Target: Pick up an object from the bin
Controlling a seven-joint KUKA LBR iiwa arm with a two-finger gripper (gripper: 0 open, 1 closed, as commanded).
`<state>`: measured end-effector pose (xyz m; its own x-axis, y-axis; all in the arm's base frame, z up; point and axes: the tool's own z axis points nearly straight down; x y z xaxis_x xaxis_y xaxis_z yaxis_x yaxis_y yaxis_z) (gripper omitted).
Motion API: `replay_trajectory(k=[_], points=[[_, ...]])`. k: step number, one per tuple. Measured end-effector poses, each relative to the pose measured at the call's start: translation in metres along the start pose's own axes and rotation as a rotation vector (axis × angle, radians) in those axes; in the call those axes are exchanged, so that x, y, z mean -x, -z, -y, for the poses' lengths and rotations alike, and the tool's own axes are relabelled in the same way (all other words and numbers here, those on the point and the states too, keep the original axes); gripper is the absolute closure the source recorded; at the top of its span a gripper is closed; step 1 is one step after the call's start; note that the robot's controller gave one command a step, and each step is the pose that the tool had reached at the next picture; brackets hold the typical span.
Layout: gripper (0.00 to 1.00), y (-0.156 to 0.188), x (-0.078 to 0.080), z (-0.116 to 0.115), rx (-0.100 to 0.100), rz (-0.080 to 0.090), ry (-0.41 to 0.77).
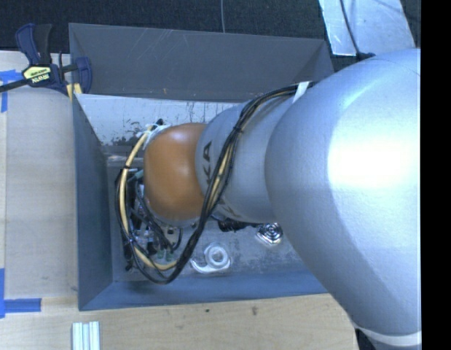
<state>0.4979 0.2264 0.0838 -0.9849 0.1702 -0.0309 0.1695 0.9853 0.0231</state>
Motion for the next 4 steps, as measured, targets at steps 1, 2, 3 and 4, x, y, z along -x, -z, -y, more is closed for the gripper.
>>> replay_trajectory(k=[1, 2, 3, 4], points=[[1.00, 0.000, 0.000, 0.000, 0.000, 0.000, 0.000], [1.00, 0.096, 0.004, -0.010, -0.006, -0.008, -0.039], [1.00, 0.096, 0.004, -0.010, -0.006, -0.008, -0.039], [1.00, 0.158, 0.004, -0.011, -0.012, -0.018, -0.030]])
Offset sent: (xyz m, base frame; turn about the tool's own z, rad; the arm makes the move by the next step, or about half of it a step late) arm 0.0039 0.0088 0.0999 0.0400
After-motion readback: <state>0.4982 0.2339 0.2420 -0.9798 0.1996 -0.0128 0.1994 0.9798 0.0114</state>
